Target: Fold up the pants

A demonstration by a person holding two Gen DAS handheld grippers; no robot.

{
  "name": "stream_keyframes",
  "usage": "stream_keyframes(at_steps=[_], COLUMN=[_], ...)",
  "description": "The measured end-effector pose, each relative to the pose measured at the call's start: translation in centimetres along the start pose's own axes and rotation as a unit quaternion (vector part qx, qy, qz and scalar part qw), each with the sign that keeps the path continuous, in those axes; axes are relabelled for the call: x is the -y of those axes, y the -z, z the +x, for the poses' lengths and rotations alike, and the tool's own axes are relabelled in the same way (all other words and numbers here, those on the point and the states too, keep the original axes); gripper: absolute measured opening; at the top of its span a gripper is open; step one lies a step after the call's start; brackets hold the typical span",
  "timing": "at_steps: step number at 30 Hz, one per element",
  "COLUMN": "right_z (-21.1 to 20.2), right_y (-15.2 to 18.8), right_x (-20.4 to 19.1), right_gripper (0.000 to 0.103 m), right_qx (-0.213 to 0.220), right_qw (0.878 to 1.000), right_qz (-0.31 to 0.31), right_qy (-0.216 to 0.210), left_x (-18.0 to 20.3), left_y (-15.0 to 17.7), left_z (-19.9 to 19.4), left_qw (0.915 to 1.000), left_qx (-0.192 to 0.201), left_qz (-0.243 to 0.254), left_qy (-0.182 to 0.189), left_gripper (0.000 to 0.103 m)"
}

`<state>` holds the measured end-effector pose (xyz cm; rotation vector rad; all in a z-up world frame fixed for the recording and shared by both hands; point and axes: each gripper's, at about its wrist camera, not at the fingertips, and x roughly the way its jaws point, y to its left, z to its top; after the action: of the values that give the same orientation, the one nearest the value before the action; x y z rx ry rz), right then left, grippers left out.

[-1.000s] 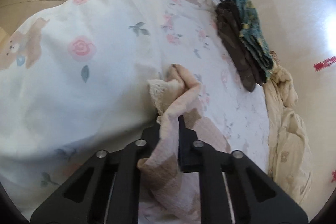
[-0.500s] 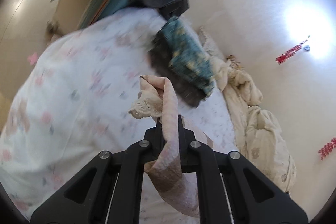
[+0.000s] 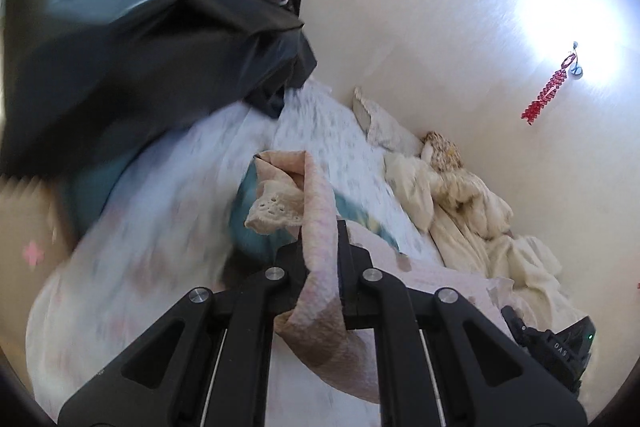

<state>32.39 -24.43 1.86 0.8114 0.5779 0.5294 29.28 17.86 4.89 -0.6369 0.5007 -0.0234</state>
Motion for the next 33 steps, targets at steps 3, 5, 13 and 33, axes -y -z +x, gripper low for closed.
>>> stream_keyframes(at_steps=[3,5,13,33], right_z=[4.9,7.5,15.1,3.1], right_y=[-2.4,-3.1,-3.6,-3.6], right_x=[1.2,2.4,6.7,5.2], right_gripper=[0.008,0.008,0.008,0.045], right_qx=[-0.003,0.001,-0.022,-0.029], right_qw=[1.0,1.0,0.999,0.977], right_qz=[0.002,0.005,0.023,-0.076], right_qy=[0.009,0.013,0.027,0.195], left_x=[0.0,-0.5,-4.0,-3.9], left_y=[-3.3,-4.7,-4.2,3.1], left_z=[5.4,8.0,14.7,5.1], left_qw=[0.9998,0.9997,0.9992,0.9546], left_qx=[0.003,0.003,-0.008,-0.048], left_qz=[0.018,0.01,0.038,0.168], left_qy=[-0.001,0.021,-0.012,-0.241], left_gripper=[0.006,0.006,0.006,0.069])
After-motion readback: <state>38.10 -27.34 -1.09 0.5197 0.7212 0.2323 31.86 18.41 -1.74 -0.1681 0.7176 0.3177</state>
